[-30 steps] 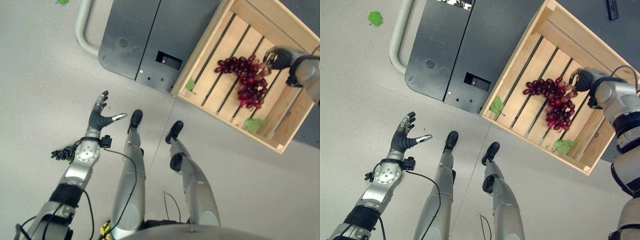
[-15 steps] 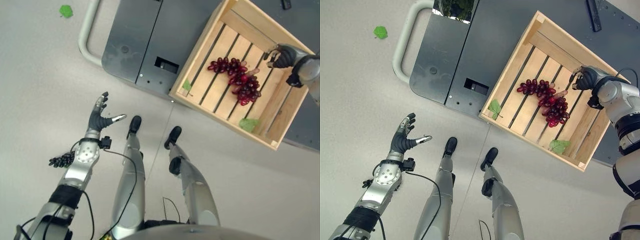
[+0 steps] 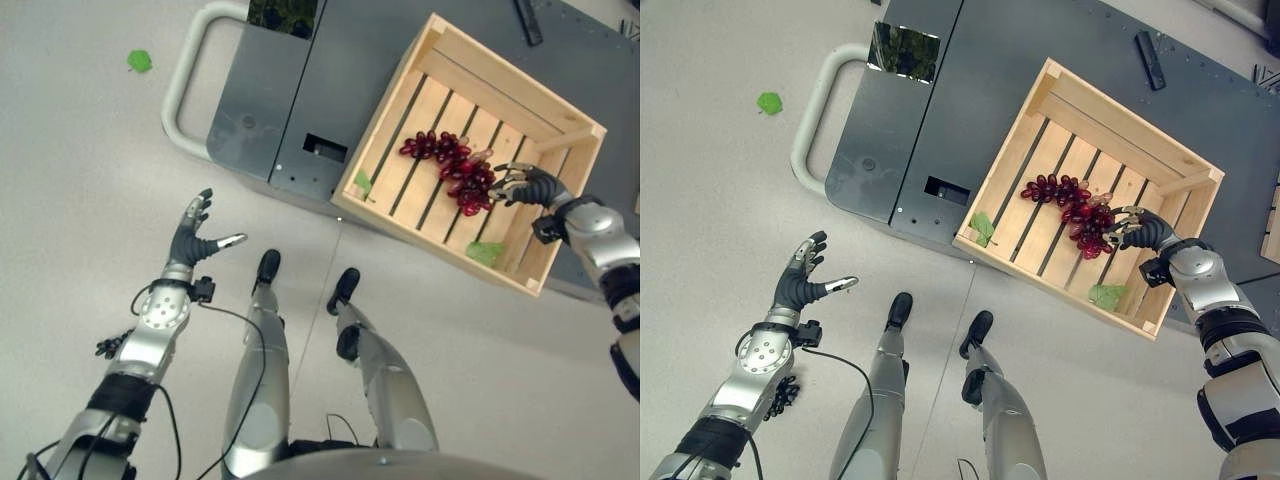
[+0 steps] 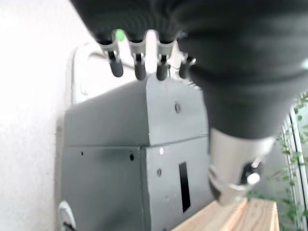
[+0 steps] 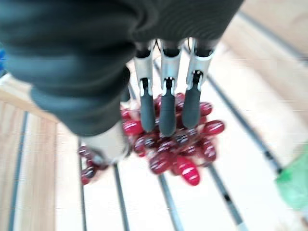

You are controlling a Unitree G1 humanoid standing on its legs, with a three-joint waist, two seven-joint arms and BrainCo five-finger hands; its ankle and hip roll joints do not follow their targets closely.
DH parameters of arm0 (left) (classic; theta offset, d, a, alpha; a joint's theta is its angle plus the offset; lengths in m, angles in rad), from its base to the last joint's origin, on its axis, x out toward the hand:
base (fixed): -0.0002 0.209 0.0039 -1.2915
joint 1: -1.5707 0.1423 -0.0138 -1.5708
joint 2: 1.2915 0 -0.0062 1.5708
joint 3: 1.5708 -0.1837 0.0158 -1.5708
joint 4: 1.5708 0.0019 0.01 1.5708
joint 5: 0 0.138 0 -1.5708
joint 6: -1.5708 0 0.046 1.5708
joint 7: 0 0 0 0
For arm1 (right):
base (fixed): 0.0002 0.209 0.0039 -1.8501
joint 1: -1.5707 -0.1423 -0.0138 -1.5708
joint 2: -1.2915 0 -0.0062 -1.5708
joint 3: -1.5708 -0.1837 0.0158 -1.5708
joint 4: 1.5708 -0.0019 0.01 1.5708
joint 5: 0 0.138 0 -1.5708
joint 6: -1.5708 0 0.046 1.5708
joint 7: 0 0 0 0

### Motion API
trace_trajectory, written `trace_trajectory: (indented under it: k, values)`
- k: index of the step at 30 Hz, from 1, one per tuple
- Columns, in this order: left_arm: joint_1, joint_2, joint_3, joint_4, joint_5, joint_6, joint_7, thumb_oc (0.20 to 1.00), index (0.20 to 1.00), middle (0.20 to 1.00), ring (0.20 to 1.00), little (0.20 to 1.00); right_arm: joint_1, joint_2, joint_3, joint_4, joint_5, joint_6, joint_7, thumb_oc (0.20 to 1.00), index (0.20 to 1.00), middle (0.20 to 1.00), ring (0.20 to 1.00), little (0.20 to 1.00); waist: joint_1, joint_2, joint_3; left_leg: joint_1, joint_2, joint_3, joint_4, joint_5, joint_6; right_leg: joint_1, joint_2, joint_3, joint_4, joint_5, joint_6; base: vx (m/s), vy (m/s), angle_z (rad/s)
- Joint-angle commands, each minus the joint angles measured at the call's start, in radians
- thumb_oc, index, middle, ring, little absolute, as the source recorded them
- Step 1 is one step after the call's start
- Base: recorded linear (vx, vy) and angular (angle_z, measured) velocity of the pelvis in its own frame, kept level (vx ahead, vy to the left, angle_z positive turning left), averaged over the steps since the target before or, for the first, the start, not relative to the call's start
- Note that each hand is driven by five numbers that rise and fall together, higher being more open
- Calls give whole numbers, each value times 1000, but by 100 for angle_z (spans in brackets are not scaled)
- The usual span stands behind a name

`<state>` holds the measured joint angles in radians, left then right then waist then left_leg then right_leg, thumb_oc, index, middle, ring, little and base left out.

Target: Pick up the fruits from the basket on one side to the basket on the other side

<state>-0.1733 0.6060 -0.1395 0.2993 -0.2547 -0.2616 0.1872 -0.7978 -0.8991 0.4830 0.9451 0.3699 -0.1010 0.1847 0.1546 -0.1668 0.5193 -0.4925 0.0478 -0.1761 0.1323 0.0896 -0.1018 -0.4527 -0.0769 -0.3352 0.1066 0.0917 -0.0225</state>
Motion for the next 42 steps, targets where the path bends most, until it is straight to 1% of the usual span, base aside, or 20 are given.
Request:
trace_trajectory:
  k: [1, 4, 5, 6, 7, 8, 10, 11, 12, 14, 15, 16, 20, 24, 33, 37, 38, 40, 41, 42]
  values:
    - [7, -37, 16, -35, -7, -23, 8, 1000, 1000, 1000, 1000, 1000, -111, -71, 34, 33, -84, -8, -49, 1000, 1000, 1000, 1000, 1000, -23, 64, 1, 36, -29, 35, -7, -28, 17, 56, -49, -8, 98, -156, 131, 0, 0, 0]
    - [9, -47, 20, -30, -1, -15, 29, 1000, 1000, 1000, 1000, 1000, -144, -27, 11, 58, -120, 6, -114, 1000, 1000, 1000, 1000, 1000, -34, 66, 1, 32, -28, 44, -7, -24, 22, 50, -49, 0, 90, -145, 131, -14, 24, -2]
    - [13, -53, 24, -28, 3, -8, 42, 1000, 1000, 1000, 1000, 1000, -159, 6, -9, 52, -139, 11, -160, 1000, 1000, 1000, 1000, 1000, -38, 64, 1, 34, -25, 51, -8, -25, 23, 49, -47, 7, 87, -143, 131, -19, 61, -8]
    - [13, -63, 39, -17, 14, -3, 72, 1000, 1000, 1000, 1000, 1000, -154, 67, -33, -16, -178, 11, -217, 1000, 1000, 1000, 1000, 1000, -50, 59, 1, 32, -23, 61, -6, -26, 27, 42, -42, 21, 83, -138, 131, -15, 50, -10]
    - [13, -62, 39, -18, 14, -3, 72, 1000, 1000, 1000, 1000, 1000, -152, 68, -35, -19, -180, 13, -218, 1000, 1000, 1000, 1000, 1000, -50, 58, 1, 33, -22, 62, -6, -26, 27, 41, -42, 22, 84, -138, 131, -15, 52, -16]
    - [22, -68, 47, -18, 21, 5, 83, 1000, 1000, 1000, 1000, 1000, -138, 93, -43, -85, -247, 25, -242, 1000, 1000, 1000, 1000, 1000, -55, 55, 1, 32, -21, 66, -5, -28, 28, 37, -39, 28, 84, -138, 131, 5, 16, -14]
    - [34, -90, 62, -20, 35, 13, 110, 1000, 1000, 1000, 1000, 1000, -78, 140, -77, -194, -417, 40, -333, 1000, 1000, 1000, 1000, 1000, -67, 54, 1, 27, -18, 72, 2, -34, 31, 32, -38, 38, 84, -138, 132, 1, 14, -14]
    - [35, -88, 61, -20, 35, 13, 110, 1000, 1000, 1000, 1000, 1000, -72, 141, -81, -199, -421, 42, -334, 1000, 1000, 1000, 1000, 1000, -65, 53, 1, 28, -18, 72, 3, -35, 31, 32, -38, 38, 85, -138, 132, -5, 13, -12]
    - [22, -109, 47, -17, 62, 15, 145, 1000, 1000, 1000, 1000, 1000, 28, 218, -139, -283, -563, 60, -442, 1000, 1000, 1000, 1000, 1000, -73, 63, 1, 21, -21, 72, 9, -40, 35, 26, -41, 41, 88, -141, 133, 0, 17, -5]
    - [9, -117, 30, -17, 79, 18, 166, 1000, 1000, 1000, 1000, 1000, 100, 280, -180, -309, -606, 79, -476, 1000, 1000, 1000, 1000, 1000, -75, 75, 1, 10, -27, 72, 17, -44, 38, 18, -45, 38, 95, -143, 133, 0, 0, 0]
    - [12, -125, 19, -18, 82, 17, 176, 1000, 1000, 1000, 1000, 1000, 137, 327, -207, -299, -586, 77, -503, 1000, 1000, 1000, 1000, 1000, -75, 83, 1, 12, -29, 74, 21, -52, 40, 20, -46, 39, 98, -150, 133, -7, 43, -1]
    - [12, -130, 13, -19, 82, 18, 180, 1000, 1000, 1000, 1000, 1000, 159, 358, -218, -298, -589, 74, -514, 1000, 1000, 1000, 1000, 1000, -76, 90, 1, -1, -33, 73, 23, -46, 42, 9, -48, 38, 97, -143, 133, -8, 52, -3]
    - [6, -138, -12, -4, 88, 20, 210, 1000, 1000, 1000, 1000, 1000, 195, 434, -230, -260, -564, 67, -567, 1000, 1000, 1000, 1000, 1000, -77, 102, 1, -15, -35, 83, 34, -51, 51, -6, -52, 50, 100, -135, 135, -18, 57, -9]
    - [4, -142, -26, -2, 84, 25, 230, 1000, 1000, 1000, 1000, 1000, 194, 473, -196, -232, -580, 87, -573, 1000, 1000, 1000, 1000, 1000, -84, 105, 1, -36, -39, 97, 64, -64, 57, -25, -59, 65, 105, -130, 133, -18, 47, -10]
    - [-10, -145, -54, -7, 95, 31, 250, 1000, 1000, 1000, 1000, 1000, 163, 500, -150, -215, -608, 100, -577, 1000, 1000, 1000, 1000, 1000, -96, 109, 1, -64, -39, 114, 91, -73, 63, -55, -62, 88, 113, -122, 134, -19, 37, -8]
    - [-9, -142, -53, -5, 100, 33, 255, 1000, 1000, 1000, 1000, 1000, 171, 492, -160, -230, -604, 99, -589, 1000, 1000, 1000, 1000, 1000, -101, 107, 1, -65, -38, 118, 92, -73, 65, -55, -61, 95, 110, -118, 135, 0, 0, 0]
    - [-8, -136, -41, -3, 104, 31, 259, 1000, 1000, 1000, 1000, 1000, 184, 465, -173, -290, -613, 98, -588, 1000, 1000, 1000, 1000, 1000, -108, 98, 1, -64, -36, 120, 97, -74, 66, -53, -60, 98, 111, -116, 135, 0, 0, 0]
    - [-7, -134, -39, -6, 106, 31, 258, 1000, 1000, 1000, 1000, 1000, 195, 453, -183, -315, -616, 99, -587, 1000, 1000, 1000, 1000, 1000, -109, 95, 1, -63, -37, 119, 99, -75, 67, -53, -59, 99, 112, -115, 135, 0, 0, 0]
    - [2, -132, -32, -9, 108, 30, 258, 1000, 1000, 1000, 1000, 1000, 207, 436, -195, -351, -619, 100, -585, 1000, 1000, 1000, 1000, 1000, -109, 90, 1, -55, -35, 120, 100, -82, 67, -45, -58, 99, 114, -121, 136, -4, -8, -3]
    - [0, -128, -25, -12, 111, 30, 256, 1000, 1000, 1000, 1000, 1000, 214, 419, -207, -385, -627, 102, -578, 1000, 1000, 1000, 1000, 1000, -112, 86, 1, -58, -36, 119, 97, -76, 67, -50, -59, 98, 112, -116, 136, 0, 0, 0]
